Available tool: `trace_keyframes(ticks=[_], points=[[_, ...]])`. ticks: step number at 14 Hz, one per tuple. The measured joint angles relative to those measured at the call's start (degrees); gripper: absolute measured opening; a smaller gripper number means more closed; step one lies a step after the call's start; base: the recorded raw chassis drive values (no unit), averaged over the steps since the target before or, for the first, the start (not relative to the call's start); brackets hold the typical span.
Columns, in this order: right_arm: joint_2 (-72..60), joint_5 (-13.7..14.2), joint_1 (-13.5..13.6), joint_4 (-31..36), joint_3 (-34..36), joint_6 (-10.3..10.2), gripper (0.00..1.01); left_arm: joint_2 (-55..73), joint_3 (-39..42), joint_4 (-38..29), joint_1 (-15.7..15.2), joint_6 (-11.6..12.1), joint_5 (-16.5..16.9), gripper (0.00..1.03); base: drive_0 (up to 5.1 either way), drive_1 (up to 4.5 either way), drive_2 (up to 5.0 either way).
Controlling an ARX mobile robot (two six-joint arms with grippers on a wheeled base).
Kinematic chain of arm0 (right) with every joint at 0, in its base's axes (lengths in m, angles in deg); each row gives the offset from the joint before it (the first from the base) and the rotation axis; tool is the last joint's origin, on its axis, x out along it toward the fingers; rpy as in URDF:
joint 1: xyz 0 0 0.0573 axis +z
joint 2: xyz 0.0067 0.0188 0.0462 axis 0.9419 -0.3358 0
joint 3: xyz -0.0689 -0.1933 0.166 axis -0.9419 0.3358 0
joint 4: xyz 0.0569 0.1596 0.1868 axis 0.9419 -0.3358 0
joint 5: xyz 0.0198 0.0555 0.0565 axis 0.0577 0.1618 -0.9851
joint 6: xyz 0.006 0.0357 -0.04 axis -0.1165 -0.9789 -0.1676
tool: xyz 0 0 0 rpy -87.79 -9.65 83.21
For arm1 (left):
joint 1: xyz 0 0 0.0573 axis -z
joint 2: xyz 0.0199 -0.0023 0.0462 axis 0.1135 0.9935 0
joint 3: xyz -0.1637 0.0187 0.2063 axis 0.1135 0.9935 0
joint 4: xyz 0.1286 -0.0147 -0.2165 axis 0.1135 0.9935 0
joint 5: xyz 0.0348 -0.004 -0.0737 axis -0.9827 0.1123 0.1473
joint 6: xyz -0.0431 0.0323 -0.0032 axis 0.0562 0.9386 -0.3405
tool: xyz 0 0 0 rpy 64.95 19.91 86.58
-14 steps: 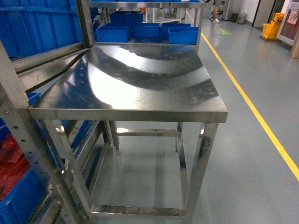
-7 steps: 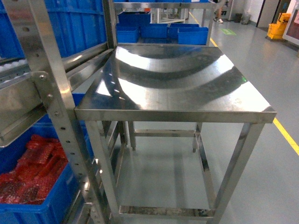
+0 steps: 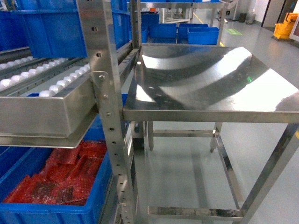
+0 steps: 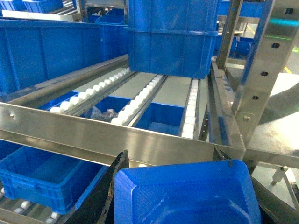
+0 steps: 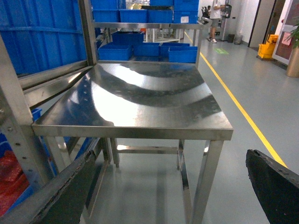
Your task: Pick blue part to blue bin on bottom shelf
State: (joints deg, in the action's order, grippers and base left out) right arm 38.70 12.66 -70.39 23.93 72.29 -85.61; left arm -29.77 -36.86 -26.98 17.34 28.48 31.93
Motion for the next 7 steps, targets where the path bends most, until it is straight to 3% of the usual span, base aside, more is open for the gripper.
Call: trace_keyframes(ticks=[7], points=[[0.0, 0.0, 0.0, -0.07, 0.0, 0.0, 0.98, -0.02, 0.0, -0.07, -0.02, 0.0, -0.02, 0.44, -5.0, 2.42, 2.4]])
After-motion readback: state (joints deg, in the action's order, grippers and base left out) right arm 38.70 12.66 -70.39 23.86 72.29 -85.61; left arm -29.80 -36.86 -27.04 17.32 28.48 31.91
